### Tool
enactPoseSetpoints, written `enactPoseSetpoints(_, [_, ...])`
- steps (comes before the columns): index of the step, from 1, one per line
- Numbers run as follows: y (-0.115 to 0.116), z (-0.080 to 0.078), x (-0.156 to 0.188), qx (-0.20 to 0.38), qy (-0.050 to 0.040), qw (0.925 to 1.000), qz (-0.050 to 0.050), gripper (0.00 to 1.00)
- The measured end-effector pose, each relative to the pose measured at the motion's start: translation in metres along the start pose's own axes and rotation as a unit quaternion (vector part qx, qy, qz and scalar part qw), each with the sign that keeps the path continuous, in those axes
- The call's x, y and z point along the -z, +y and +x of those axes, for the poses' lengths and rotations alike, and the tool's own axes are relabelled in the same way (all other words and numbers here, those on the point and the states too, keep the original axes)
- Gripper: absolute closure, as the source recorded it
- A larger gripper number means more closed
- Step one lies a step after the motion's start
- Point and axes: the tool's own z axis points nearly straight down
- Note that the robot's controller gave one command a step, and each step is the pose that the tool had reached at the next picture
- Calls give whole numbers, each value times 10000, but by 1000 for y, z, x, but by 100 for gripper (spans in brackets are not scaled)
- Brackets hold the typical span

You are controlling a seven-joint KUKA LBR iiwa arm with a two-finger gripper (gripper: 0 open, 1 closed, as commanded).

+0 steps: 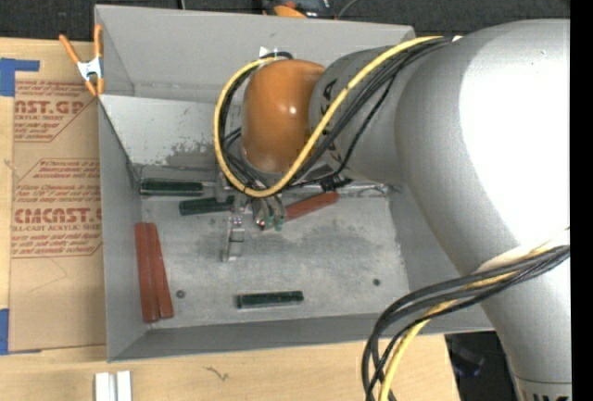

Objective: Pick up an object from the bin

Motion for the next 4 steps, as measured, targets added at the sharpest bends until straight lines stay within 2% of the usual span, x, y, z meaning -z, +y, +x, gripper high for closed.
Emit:
enactPoseSetpoints(1, [-85, 18, 10, -11, 13, 10000, 18, 0])
enactPoseSetpoints(2, [-95, 11, -1, 84, 0, 10000, -4, 0])
enactPoseSetpoints(3, [-95, 10, 3, 88, -15, 10000, -11, 100])
enactPoseSetpoints(4, [-84, 32, 125, 4059, -17, 9139, -3, 100])
